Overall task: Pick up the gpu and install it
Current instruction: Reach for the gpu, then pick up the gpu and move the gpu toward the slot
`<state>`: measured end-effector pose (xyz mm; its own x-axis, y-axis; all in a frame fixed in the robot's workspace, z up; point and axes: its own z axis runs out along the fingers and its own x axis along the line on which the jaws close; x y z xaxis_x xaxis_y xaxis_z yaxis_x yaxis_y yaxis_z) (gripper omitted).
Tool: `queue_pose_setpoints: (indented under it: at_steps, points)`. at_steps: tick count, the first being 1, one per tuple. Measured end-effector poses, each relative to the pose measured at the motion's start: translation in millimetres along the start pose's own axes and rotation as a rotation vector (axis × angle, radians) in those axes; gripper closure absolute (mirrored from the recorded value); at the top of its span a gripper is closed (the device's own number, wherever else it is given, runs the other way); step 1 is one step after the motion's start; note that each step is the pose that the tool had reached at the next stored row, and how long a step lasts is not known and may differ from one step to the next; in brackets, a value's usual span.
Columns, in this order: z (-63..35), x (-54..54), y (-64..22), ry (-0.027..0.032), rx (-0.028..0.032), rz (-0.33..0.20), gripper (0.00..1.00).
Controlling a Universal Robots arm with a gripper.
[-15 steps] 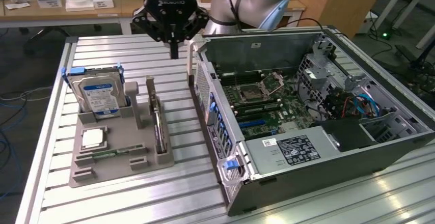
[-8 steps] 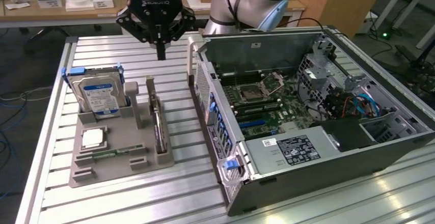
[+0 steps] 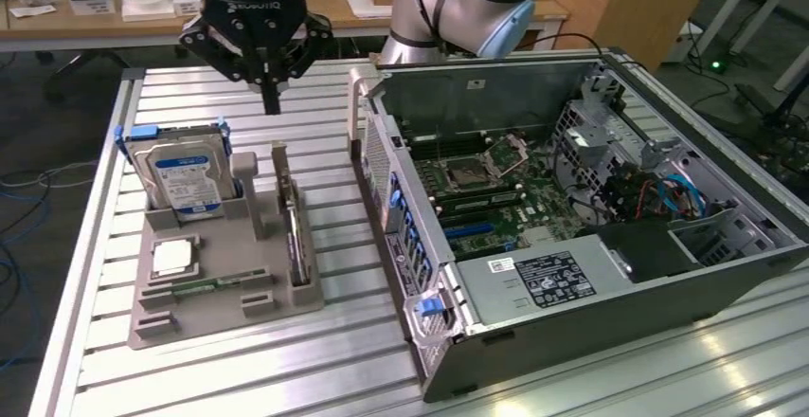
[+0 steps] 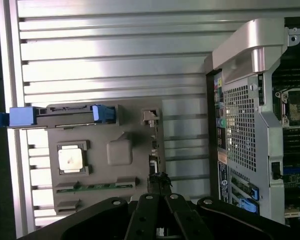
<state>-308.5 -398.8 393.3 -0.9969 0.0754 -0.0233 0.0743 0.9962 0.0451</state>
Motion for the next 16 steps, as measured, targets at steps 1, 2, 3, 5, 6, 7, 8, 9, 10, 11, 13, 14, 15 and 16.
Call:
queue_pose_setpoints:
  at_steps: [1,2,3,5,6,7,8,9,10,11,13,14,15,16]
  points:
    - [-0.1,2.5,-0.2,0.0,0.0,0.0,0.89]
    - [-0.1,3.9,-0.3,0.0001,0.0,0.0,0.89]
    - [-0.1,4.6,-0.4,0.0001,0.0,0.0,0.89]
    - [-0.2,4.6,-0.4,0.0001,0.0,0.0,0.89]
    - [-0.2,4.7,-0.4,0.0001,0.0001,0.0,0.89]
    - [-0.2,4.7,-0.4,0.0001,0.0,0.0,0.89]
    - [-0.2,4.7,-0.4,0.0001,0.0,0.0,0.89]
    - [-0.2,4.7,-0.4,0.0,0.0,0.0,0.89]
    - [-0.2,4.7,-0.4,0.0001,0.0,0.0,0.89]
    - [-0.2,4.7,-0.4,0.0001,0.0001,0.0,0.89]
    - [-0.2,4.7,-0.4,0.0,0.0,0.0,0.89]
    - [-0.2,4.7,-0.4,0.0001,0.0,0.0,0.89]
    - [-0.2,4.7,-0.4,0.0001,0.0001,0.0,0.89]
    - [-0.2,4.7,-0.4,0.0001,0.0001,0.0,0.89]
